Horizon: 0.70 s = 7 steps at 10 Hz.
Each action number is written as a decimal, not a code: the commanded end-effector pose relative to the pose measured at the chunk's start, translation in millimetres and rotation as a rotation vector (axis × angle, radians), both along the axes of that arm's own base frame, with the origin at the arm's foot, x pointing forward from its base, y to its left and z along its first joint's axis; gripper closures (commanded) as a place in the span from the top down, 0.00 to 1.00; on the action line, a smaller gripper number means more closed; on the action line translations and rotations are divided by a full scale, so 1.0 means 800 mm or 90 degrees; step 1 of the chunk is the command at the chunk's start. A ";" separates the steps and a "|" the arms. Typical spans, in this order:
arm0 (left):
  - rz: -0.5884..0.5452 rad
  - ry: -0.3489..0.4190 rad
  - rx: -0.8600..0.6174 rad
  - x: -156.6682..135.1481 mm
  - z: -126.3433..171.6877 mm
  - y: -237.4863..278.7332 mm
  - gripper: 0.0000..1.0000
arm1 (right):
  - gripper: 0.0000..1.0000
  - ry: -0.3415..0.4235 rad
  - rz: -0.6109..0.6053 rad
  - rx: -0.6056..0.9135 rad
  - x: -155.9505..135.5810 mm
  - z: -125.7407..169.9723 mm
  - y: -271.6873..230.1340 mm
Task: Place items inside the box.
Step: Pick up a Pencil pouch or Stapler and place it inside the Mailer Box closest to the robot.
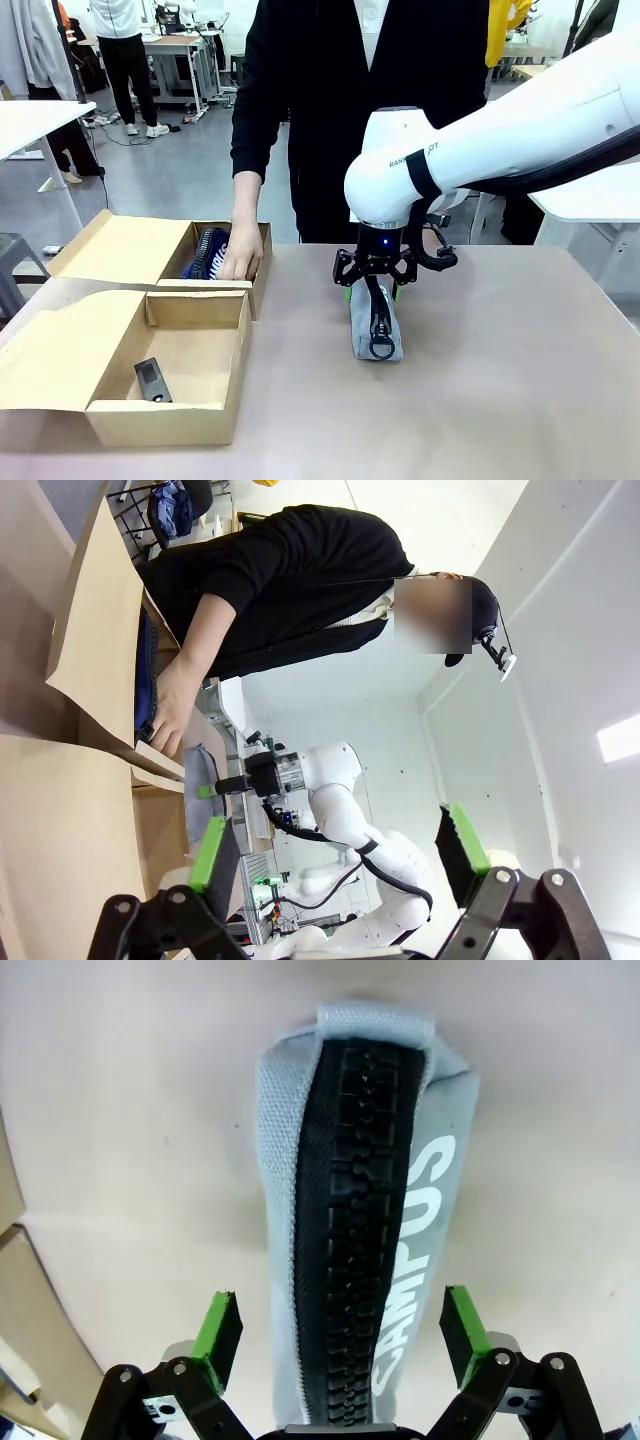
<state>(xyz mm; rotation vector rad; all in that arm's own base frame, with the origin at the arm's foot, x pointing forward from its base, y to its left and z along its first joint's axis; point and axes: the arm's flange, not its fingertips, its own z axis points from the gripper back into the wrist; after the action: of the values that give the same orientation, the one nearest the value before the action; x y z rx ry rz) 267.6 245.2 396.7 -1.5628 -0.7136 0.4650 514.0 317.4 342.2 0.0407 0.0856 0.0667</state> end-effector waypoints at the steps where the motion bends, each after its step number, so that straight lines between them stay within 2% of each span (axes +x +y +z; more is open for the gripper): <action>1: 0.000 -0.014 0.001 -0.004 0.001 -0.005 1.00 | 0.43 0.013 -0.006 -0.029 0.003 0.003 0.011; 2: 0.000 -0.014 0.001 -0.004 0.001 -0.005 1.00 | 0.43 0.019 -0.008 -0.021 0.003 0.002 0.011; 3: 0.000 -0.014 0.001 -0.004 0.001 -0.005 1.00 | 0.00 0.024 -0.006 -0.022 0.003 0.002 0.010; 4: 0.000 -0.014 0.001 -0.004 0.001 -0.005 1.00 | 0.38 0.030 -0.007 -0.027 0.004 0.001 0.009; 5: 0.000 -0.014 0.001 -0.004 0.001 -0.005 1.00 | 0.00 0.033 -0.007 -0.030 0.005 0.001 0.009; 7: 0.000 -0.014 0.001 -0.004 0.001 -0.005 1.00 | 0.00 0.034 -0.006 -0.029 0.006 0.001 0.007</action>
<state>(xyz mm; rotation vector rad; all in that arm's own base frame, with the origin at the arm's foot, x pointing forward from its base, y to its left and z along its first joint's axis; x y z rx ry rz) 267.6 245.2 396.7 -1.5627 -0.7136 0.4649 514.1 320.2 340.2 0.0139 0.1393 0.0725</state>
